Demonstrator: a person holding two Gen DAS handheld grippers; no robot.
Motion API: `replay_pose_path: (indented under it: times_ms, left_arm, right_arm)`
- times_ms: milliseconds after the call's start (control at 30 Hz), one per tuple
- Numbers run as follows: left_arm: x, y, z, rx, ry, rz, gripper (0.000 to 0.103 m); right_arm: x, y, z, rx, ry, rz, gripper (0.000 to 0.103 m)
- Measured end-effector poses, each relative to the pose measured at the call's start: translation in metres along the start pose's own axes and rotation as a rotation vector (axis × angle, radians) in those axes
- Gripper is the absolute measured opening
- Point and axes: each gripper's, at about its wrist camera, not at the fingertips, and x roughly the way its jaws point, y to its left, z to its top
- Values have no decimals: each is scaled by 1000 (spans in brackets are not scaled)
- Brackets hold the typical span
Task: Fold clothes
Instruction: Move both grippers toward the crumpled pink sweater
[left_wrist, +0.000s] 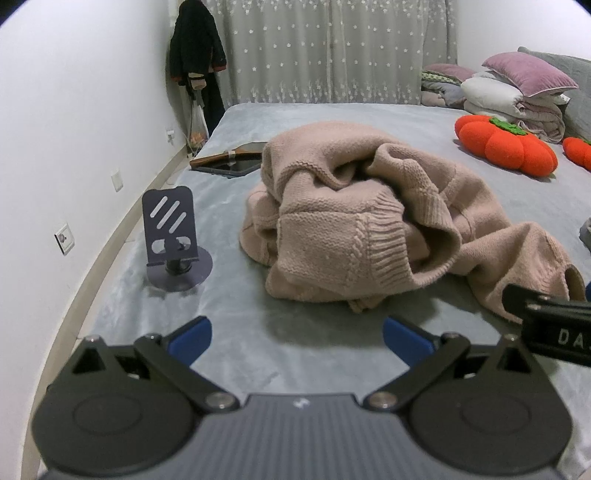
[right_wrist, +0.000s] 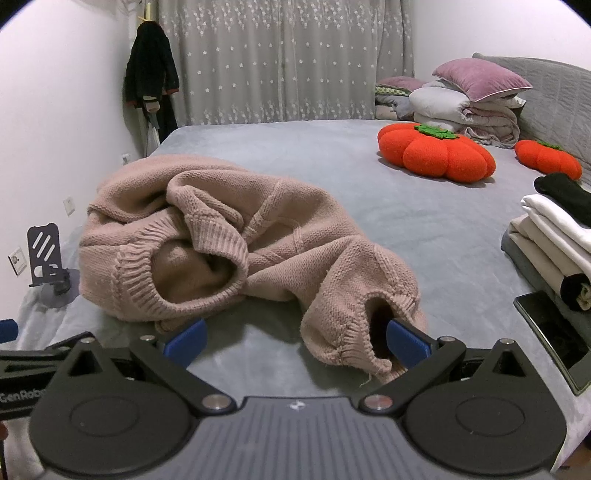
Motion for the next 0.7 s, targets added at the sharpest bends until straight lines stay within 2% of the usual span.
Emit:
replay_pose_path:
  times_ms: [533, 700]
  left_arm:
    - [-1, -1, 2, 15, -19, 19, 103]
    - [2, -2, 14, 21, -5, 2, 103]
  right_arm:
    - [3, 0, -1, -6, 10, -9, 103]
    - [7, -5, 6, 8, 1, -29, 103]
